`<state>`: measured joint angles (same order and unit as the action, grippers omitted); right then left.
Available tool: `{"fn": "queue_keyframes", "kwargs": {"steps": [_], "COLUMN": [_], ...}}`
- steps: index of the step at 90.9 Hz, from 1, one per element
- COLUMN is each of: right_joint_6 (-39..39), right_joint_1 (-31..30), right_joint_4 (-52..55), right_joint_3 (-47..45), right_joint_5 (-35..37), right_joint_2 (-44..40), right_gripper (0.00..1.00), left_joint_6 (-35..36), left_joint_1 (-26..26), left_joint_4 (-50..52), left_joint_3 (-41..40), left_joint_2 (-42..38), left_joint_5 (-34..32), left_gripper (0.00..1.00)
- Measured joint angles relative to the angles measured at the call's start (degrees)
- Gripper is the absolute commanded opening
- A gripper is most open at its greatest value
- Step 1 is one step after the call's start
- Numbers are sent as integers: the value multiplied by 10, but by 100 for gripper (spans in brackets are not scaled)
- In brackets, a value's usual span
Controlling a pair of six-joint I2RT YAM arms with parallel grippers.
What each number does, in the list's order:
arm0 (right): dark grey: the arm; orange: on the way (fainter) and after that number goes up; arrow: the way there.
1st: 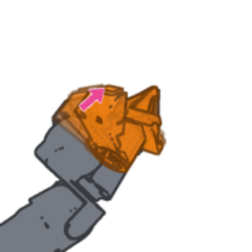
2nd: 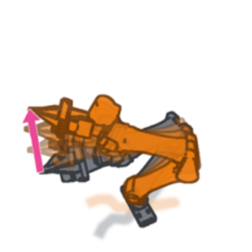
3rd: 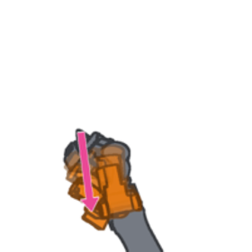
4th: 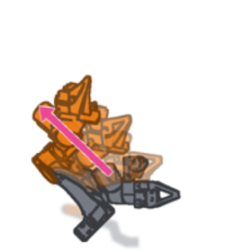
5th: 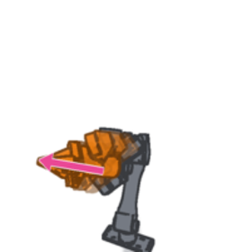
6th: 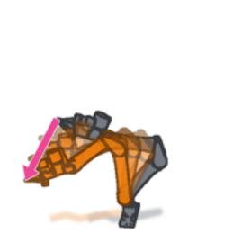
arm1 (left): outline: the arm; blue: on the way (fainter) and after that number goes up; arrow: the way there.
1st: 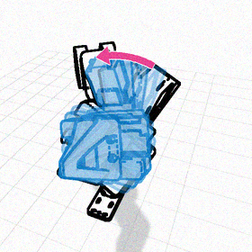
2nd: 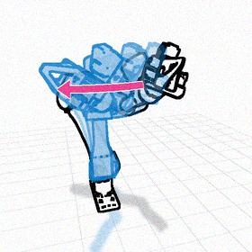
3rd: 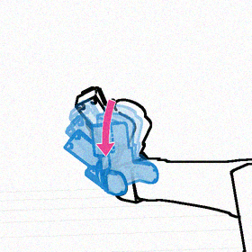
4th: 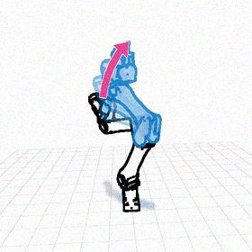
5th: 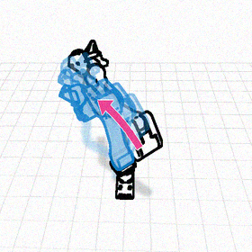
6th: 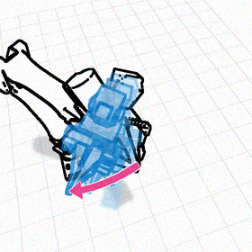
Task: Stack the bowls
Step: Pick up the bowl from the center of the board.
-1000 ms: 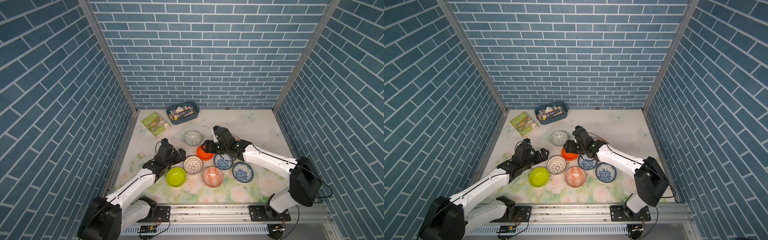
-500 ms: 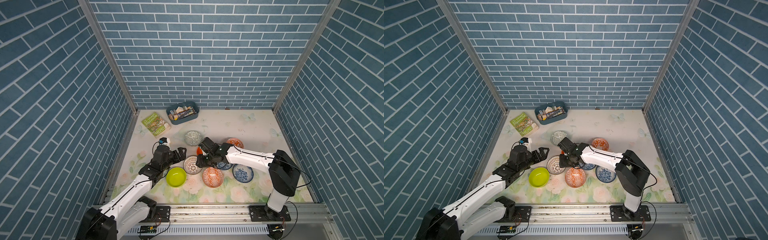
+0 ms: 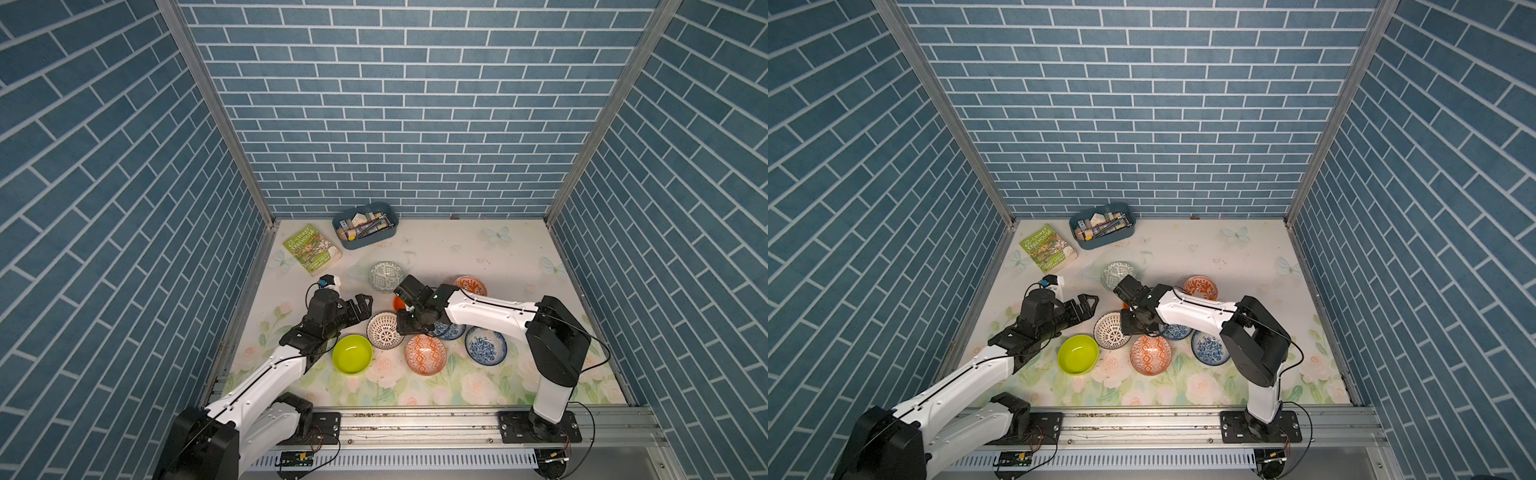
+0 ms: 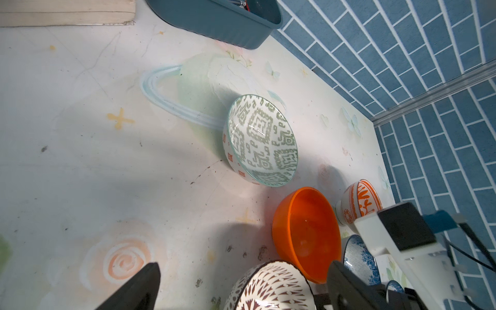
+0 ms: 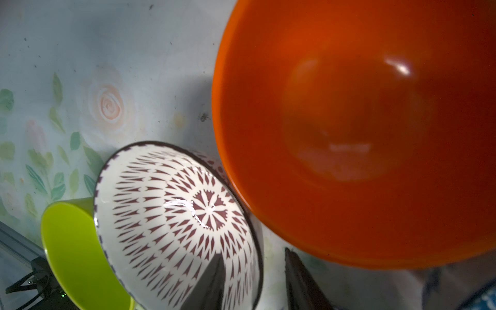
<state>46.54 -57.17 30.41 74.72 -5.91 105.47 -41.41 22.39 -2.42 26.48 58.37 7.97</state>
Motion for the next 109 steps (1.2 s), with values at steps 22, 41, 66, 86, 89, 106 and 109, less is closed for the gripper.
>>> {"fn": "queue_keyframes", "kwargs": {"steps": [22,41,66,86,89,106,109], "right_joint_6": [-5,-5,-9,-9,-9,-9,-9], "right_joint_1": [5,5,6,6,6,7,7], "right_joint_4": [7,18,28,40,41,61,64], "right_joint_3": [20,22,28,33,33,44,48], "right_joint_5": [2,3,3,8,8,12,13], "right_joint_2": [18,29,31,31,31,29,28], "right_gripper": [26,21,2,0,0,0,0], "left_joint_6": [-32,-34,-34,-34,-34,-34,-34], "left_joint_1": [0,0,0,0,0,0,0], "left_joint_4": [-5,-17,-27,-27,-27,-30,-31], "left_joint_3": [2,2,2,2,2,-2,-4], "left_joint_2": [25,25,25,29,29,25,22], "left_joint_5": [-4,-9,-11,-11,-11,-11,-11], "left_gripper": [100,100,100,100,100,100,100]}}
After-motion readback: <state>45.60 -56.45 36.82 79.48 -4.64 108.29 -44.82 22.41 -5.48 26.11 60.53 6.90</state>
